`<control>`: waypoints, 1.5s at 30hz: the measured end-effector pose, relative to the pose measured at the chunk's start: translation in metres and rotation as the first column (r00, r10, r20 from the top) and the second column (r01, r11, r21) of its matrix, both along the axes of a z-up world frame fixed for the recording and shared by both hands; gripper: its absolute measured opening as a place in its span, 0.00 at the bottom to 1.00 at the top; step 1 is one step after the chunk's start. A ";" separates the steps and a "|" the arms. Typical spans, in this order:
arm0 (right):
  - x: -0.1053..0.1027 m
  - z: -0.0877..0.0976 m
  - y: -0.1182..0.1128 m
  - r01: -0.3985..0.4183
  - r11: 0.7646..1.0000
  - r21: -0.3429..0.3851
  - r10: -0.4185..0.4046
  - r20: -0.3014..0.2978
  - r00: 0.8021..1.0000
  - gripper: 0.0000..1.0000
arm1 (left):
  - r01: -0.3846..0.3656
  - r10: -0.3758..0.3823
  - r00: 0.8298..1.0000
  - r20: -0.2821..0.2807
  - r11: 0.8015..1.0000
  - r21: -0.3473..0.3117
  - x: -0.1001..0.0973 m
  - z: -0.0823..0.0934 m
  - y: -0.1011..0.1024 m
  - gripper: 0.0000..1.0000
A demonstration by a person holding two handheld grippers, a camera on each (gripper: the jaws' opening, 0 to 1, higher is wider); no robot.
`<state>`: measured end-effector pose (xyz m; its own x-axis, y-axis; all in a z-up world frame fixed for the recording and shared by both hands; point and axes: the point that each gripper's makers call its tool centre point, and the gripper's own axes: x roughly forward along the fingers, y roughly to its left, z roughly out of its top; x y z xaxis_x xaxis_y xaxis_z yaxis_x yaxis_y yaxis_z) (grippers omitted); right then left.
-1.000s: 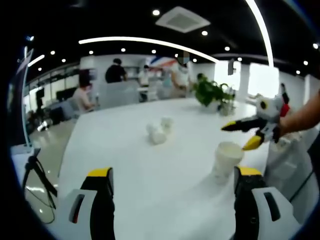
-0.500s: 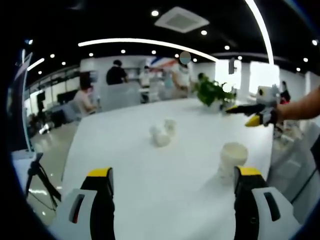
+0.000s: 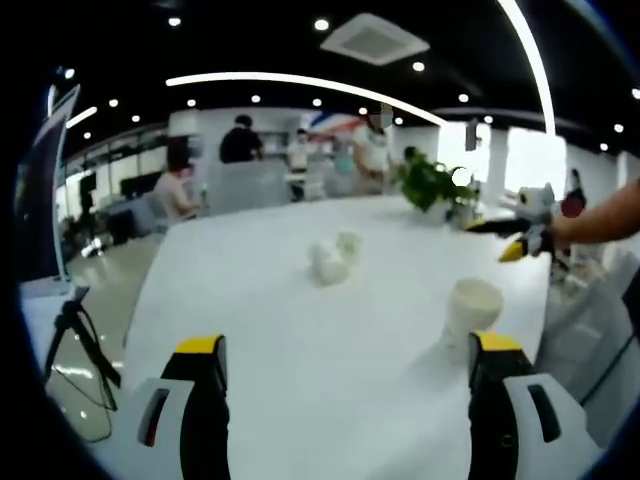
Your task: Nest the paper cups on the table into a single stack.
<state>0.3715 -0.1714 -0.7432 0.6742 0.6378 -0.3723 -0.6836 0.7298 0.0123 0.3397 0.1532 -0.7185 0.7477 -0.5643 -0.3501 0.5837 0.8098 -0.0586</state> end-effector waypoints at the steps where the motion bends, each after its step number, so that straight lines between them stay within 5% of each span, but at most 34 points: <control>1: 0.000 -0.003 -0.003 0.008 1.000 -0.002 -0.008 -0.006 1.000 1.00 | -0.001 0.001 1.000 0.000 1.000 0.001 0.000 0.000 0.000 0.98; 10: 0.001 0.001 -0.017 0.035 0.999 0.009 -0.035 0.000 0.999 1.00 | 0.005 -0.004 1.000 -0.021 1.000 0.009 0.002 -0.006 -0.001 0.98; 16: 0.002 0.003 -0.015 0.036 0.999 0.021 -0.036 0.008 0.999 1.00 | -0.009 0.008 0.995 -0.100 1.000 -0.013 0.006 -0.013 -0.005 0.98; 26: 0.000 0.002 -0.014 0.031 0.999 0.024 -0.031 0.007 1.000 1.00 | 0.017 -0.014 0.990 -0.140 1.000 0.018 0.018 -0.020 -0.014 0.98; 39: -0.006 -0.002 -0.016 0.040 0.998 0.044 -0.040 -0.010 0.999 1.00 | 0.063 -0.046 0.963 -0.266 0.996 0.058 0.050 -0.028 -0.044 0.98; 45: -0.007 -0.003 -0.019 0.049 0.997 0.055 -0.048 -0.013 0.999 1.00 | 0.105 -0.050 0.938 -0.344 0.984 0.143 0.065 -0.042 -0.054 0.98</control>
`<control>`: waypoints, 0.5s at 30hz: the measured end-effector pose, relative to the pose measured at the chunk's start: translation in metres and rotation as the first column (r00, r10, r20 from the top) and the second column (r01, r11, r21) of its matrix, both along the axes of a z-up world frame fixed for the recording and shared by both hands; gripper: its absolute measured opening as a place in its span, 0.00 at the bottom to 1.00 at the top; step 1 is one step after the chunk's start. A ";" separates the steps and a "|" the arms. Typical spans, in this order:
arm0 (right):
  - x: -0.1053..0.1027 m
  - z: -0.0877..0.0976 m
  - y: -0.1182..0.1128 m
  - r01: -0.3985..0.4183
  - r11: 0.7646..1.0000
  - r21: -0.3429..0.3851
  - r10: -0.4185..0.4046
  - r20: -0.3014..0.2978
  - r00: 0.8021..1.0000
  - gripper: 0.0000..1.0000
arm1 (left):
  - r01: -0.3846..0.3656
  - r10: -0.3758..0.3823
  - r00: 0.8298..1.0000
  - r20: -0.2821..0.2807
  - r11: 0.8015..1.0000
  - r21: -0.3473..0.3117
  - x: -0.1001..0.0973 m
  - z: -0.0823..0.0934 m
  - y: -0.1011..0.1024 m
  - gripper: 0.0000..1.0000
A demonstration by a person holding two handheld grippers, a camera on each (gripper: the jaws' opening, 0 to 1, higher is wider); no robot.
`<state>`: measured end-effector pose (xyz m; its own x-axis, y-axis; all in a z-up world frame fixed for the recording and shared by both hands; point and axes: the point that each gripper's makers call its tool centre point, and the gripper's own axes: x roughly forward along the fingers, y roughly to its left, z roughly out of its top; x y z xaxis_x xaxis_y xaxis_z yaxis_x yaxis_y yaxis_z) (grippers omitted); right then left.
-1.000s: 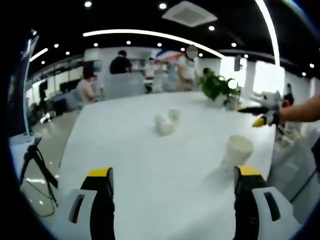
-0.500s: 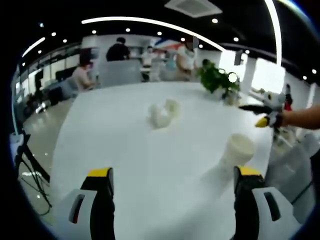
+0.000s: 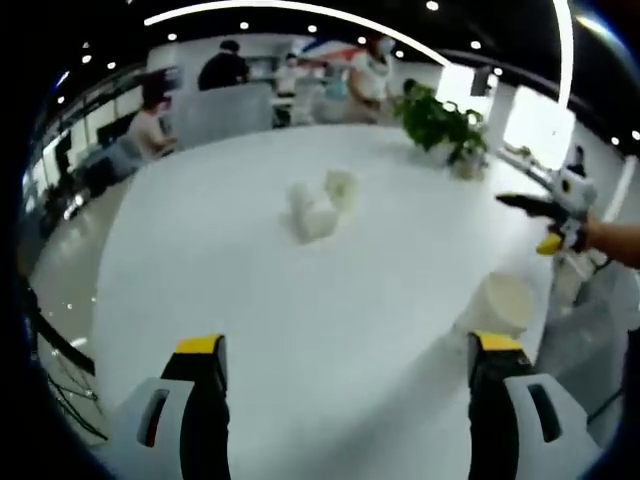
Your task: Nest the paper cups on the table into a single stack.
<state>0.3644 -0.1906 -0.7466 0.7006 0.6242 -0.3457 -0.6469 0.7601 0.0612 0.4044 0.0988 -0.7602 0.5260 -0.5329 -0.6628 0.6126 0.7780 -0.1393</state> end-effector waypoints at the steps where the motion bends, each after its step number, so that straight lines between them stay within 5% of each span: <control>1: 0.000 -0.001 -0.001 0.001 1.000 0.001 -0.001 -0.002 1.000 1.00 | 0.000 0.000 1.000 -0.011 1.000 0.003 0.002 0.000 -0.002 0.98; 15: -0.003 -0.007 -0.008 0.023 1.000 0.019 -0.022 -0.024 0.999 0.99 | -0.026 0.026 0.986 -0.165 1.000 0.003 0.057 -0.008 -0.041 0.98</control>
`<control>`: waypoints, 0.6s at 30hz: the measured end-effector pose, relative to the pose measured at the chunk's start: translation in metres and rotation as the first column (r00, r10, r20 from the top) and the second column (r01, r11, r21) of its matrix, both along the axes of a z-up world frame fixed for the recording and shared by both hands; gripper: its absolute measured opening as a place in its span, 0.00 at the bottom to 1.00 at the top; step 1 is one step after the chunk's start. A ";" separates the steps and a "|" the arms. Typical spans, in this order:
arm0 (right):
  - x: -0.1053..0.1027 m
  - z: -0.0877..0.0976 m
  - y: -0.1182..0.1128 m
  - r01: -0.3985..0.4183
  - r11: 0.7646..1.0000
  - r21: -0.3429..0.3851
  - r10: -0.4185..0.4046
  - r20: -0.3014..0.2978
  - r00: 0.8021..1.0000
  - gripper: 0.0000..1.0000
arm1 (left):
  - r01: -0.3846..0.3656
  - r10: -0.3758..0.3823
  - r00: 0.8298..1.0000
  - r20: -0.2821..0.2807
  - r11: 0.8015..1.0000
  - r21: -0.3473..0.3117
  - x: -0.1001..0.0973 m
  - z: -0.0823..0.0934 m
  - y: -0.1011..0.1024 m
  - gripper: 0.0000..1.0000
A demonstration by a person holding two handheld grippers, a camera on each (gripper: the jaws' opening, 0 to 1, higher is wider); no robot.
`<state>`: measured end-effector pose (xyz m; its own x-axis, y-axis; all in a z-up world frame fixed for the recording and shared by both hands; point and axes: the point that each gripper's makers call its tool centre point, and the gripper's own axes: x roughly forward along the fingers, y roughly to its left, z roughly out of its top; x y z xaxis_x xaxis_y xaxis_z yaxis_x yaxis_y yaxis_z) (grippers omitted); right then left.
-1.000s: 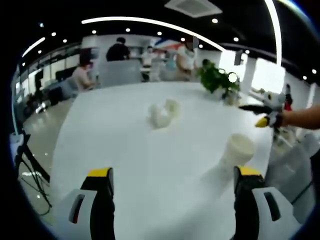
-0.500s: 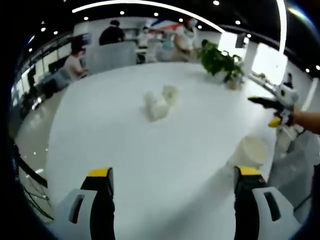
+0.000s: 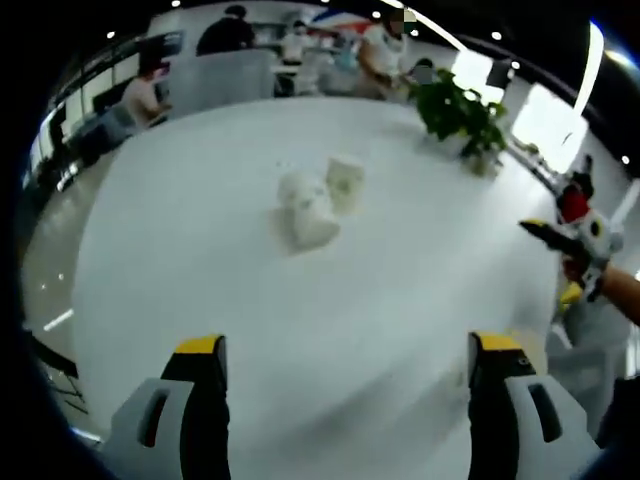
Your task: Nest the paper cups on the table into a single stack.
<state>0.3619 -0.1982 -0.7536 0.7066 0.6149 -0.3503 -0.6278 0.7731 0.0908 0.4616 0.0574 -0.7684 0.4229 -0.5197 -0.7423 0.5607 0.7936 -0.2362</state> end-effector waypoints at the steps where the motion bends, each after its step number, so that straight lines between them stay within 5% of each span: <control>1: 0.000 0.000 0.000 0.000 1.000 0.001 0.000 -0.001 1.000 0.99 | -0.009 0.009 1.000 -0.013 1.000 -0.007 0.004 0.001 -0.003 0.98; 18: 0.004 -0.002 -0.005 -0.001 1.000 -0.013 0.001 0.012 1.000 1.00 | -0.089 0.078 0.983 -0.168 0.994 -0.056 0.081 0.002 -0.039 0.98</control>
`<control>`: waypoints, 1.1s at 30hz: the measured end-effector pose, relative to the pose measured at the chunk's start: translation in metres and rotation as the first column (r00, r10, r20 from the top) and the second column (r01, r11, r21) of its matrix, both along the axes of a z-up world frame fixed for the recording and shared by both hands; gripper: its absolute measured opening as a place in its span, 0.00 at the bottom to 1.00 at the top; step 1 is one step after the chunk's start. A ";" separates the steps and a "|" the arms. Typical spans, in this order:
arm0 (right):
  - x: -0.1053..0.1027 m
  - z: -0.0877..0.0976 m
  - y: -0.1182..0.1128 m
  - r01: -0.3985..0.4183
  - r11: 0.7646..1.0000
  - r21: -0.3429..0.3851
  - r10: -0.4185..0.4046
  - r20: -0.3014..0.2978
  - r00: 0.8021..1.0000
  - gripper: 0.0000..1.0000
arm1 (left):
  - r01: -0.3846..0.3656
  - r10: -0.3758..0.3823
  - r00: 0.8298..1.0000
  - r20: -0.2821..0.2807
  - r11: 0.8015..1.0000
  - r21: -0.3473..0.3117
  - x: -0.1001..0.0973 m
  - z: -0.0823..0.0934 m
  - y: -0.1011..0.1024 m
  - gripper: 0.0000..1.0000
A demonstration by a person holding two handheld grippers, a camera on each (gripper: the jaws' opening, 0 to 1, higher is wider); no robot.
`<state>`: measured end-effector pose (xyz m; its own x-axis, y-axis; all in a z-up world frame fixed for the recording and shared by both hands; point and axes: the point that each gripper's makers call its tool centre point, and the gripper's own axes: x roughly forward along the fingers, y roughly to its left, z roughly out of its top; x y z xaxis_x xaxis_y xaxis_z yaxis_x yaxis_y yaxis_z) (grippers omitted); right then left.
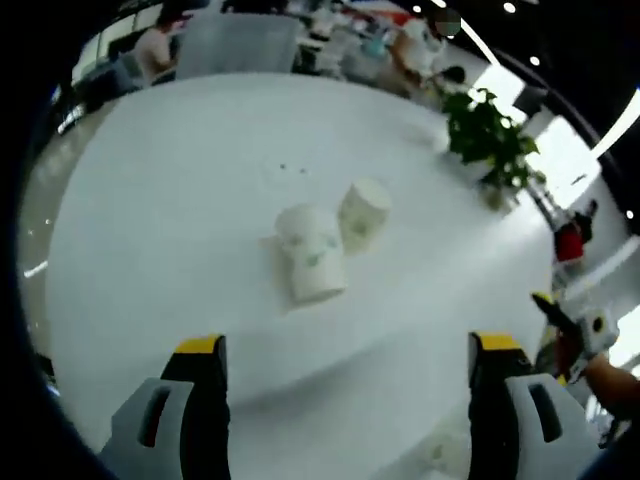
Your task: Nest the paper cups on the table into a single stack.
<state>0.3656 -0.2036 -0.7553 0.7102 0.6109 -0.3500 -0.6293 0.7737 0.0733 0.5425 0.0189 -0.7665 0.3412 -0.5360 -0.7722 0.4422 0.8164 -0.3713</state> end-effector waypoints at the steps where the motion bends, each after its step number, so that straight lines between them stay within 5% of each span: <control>1: 0.000 0.000 0.000 0.000 1.000 -0.001 0.000 0.000 1.000 1.00 | -0.001 0.001 1.000 -0.008 1.000 0.005 0.005 -0.001 -0.002 0.98; 15: 0.004 -0.013 0.012 -0.038 0.999 -0.033 0.037 -0.010 0.999 1.00 | 0.023 -0.018 0.998 -0.067 0.998 0.067 0.065 -0.015 -0.026 0.98; 27: 0.006 -0.021 -0.002 -0.014 0.999 -0.041 0.013 -0.028 1.000 0.99 | 0.020 -0.012 0.995 -0.097 0.996 0.088 0.078 -0.034 -0.037 0.94; 33: 0.007 -0.023 -0.005 -0.003 0.999 -0.040 0.002 -0.034 0.999 0.99 | 0.017 -0.006 0.995 -0.099 0.994 0.107 0.080 -0.046 -0.038 0.84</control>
